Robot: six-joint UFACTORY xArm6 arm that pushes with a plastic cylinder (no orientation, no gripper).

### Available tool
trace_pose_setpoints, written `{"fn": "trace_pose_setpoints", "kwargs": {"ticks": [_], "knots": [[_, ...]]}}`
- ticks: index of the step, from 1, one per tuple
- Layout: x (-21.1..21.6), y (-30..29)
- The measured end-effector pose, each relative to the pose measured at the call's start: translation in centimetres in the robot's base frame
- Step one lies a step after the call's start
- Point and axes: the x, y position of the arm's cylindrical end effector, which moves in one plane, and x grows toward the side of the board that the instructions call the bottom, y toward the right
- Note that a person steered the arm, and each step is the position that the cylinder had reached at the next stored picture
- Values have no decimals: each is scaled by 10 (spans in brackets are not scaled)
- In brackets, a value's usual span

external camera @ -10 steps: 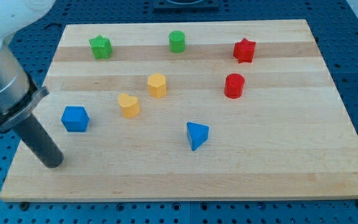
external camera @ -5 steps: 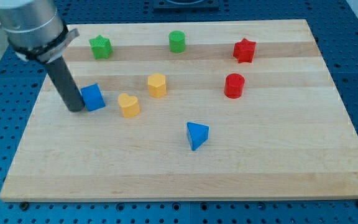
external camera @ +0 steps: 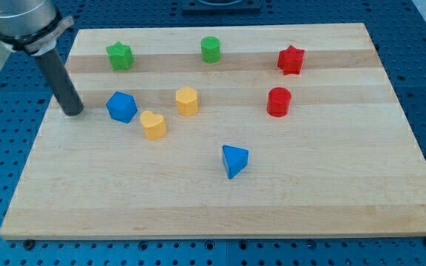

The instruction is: Move blue cube to the green star

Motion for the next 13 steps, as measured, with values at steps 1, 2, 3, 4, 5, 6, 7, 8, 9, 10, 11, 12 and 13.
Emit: {"fn": "trace_pose_setpoints", "kwargs": {"ticks": [1, 2, 3, 4, 5, 6, 7, 8, 9, 10, 11, 12, 13], "knots": [[31, -11], [45, -1], [24, 52], [-3, 85], [-33, 106], [-36, 110], [0, 106], [-8, 131], [-47, 147], [-70, 131], [-85, 128], [-94, 131], [-97, 127]]}}
